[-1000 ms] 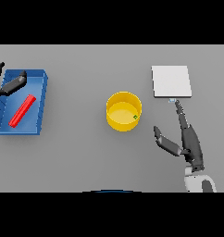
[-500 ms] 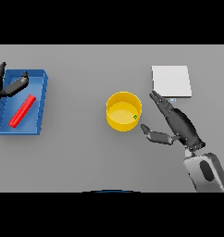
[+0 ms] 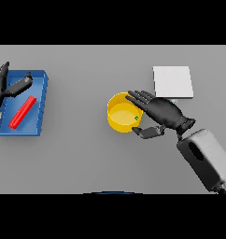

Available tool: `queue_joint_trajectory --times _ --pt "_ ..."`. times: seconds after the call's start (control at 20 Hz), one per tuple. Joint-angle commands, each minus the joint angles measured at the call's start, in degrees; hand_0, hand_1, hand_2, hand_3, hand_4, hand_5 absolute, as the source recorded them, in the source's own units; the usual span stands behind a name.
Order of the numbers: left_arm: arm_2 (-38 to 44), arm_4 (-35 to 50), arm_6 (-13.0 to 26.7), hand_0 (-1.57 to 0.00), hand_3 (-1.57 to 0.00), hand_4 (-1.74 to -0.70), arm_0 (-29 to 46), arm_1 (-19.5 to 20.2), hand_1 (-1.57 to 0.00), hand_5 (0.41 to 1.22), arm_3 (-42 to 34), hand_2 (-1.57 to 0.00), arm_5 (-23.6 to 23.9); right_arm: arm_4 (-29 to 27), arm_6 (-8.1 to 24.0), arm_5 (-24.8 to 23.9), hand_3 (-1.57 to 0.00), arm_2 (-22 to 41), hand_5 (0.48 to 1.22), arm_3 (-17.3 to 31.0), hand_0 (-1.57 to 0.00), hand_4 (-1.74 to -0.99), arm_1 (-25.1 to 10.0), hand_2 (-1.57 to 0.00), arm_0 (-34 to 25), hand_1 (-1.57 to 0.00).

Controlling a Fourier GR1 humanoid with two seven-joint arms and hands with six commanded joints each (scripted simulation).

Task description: Pick up the red beaker and tilt it to pour out 1 green nut into yellow bowl. Pick up the yellow bowl and place it on the metallic measuring scale.

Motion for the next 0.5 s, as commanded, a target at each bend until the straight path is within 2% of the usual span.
queue_joint_trajectory --times 0.0,0.15,0.35,0.45 --pt "0.01 -0.01 -0.32 0.00 0.00 -0.80 0.22 0.06 0.00 0.721 -0.07 0.00 0.09 0.40 -1.36 0.75 0.00 0.96 0.662 1.18 0.00 -1.274 -0.17 0.00 -0.80 0.00" --pt "0.33 0.26 -1.33 0.00 0.00 -0.80 0.54 0.48 0.00 0.717 0.49 0.00 -0.50 1.74 -3.21 3.20 0.00 3.22 0.683 3.50 0.00 -1.269 -0.81 0.00 -3.86 0.00" --pt "0.64 0.69 -1.86 0.00 0.00 -0.79 0.62 0.79 0.00 0.723 0.53 0.00 -0.91 2.73 -4.31 4.78 0.00 5.78 0.686 9.12 0.00 -1.246 1.28 0.00 -7.46 0.00" --pt "0.59 0.54 -1.92 0.00 0.00 -0.80 0.03 0.61 0.00 0.729 1.24 0.00 -1.49 2.66 -5.16 5.92 0.00 6.39 0.682 9.71 0.00 -1.243 1.22 0.00 -8.05 0.00"
